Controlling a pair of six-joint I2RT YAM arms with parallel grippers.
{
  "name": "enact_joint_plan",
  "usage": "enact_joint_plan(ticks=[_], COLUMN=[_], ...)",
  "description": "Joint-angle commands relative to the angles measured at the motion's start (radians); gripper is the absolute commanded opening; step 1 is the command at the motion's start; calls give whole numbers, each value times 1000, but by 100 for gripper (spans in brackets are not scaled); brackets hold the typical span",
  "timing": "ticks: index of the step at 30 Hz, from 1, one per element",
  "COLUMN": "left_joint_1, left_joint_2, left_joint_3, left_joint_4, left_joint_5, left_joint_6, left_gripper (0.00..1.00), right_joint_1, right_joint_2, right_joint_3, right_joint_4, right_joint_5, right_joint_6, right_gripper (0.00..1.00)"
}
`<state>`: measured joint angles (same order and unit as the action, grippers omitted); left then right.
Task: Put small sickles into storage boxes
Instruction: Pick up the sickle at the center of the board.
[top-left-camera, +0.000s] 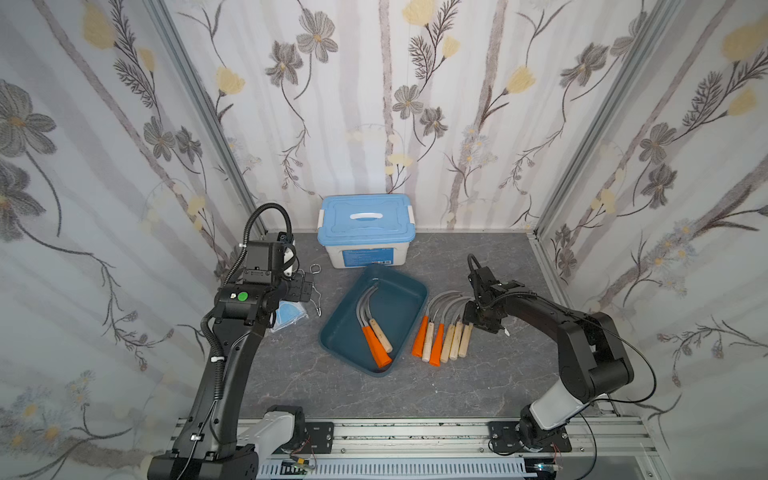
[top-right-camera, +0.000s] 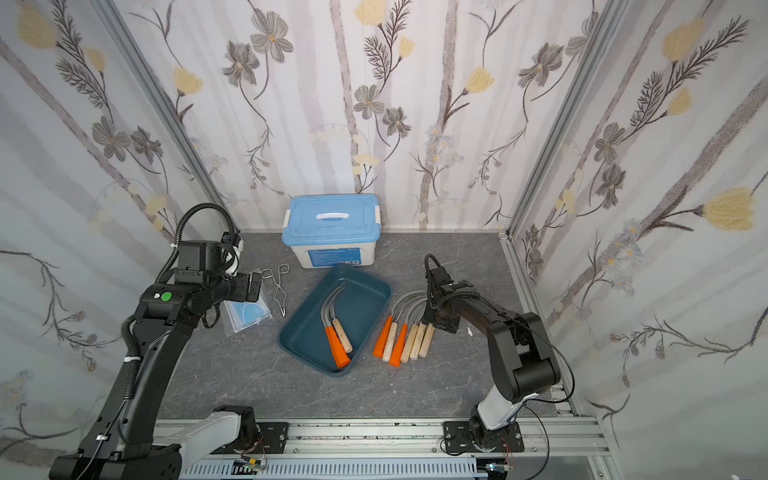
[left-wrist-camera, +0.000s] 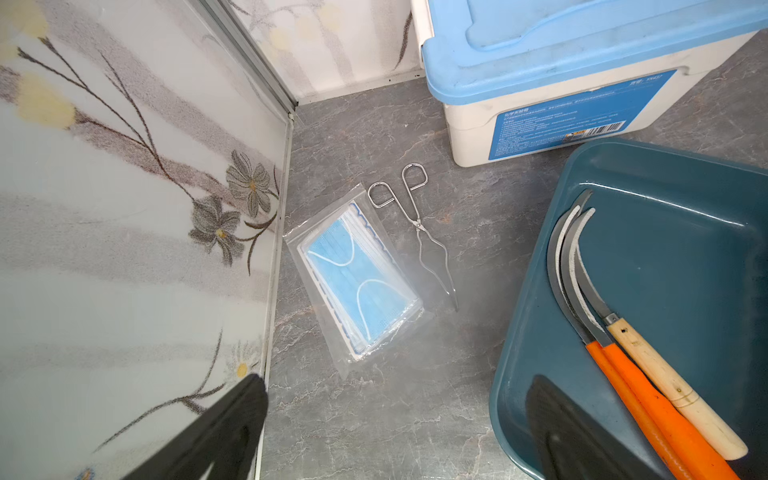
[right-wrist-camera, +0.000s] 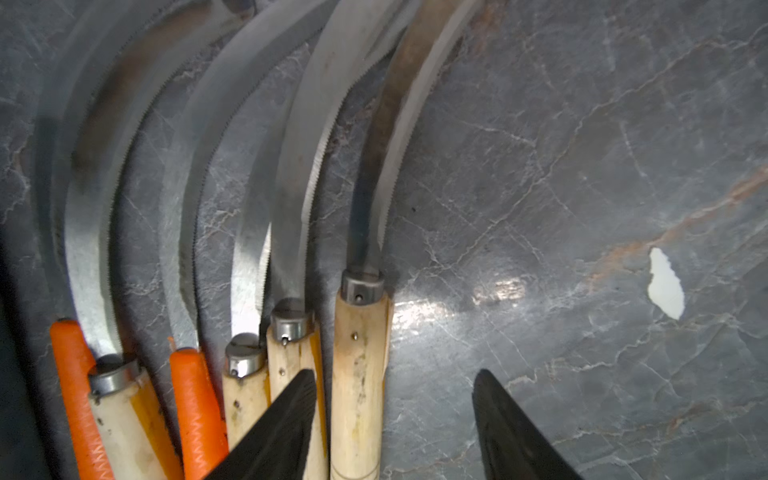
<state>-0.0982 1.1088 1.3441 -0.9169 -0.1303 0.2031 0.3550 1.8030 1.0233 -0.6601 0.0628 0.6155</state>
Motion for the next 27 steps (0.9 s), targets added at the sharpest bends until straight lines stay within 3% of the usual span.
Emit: enact_joint_plan(ticks=[1, 27], left_joint_1=[2, 1], left_joint_2=[0, 5], left_joint_3=[-2, -18], left_joint_4=[16, 27], left_joint_5=[1, 6], left_joint_6=[5, 12], left_gripper=[100, 100], right_joint_1=[10, 39], right_joint_2=[15, 72], right_joint_3=[14, 39], right_joint_4=[1, -25], right_joint_5=[38, 73], right_joint_6=[-10, -38], right_gripper=[62, 57])
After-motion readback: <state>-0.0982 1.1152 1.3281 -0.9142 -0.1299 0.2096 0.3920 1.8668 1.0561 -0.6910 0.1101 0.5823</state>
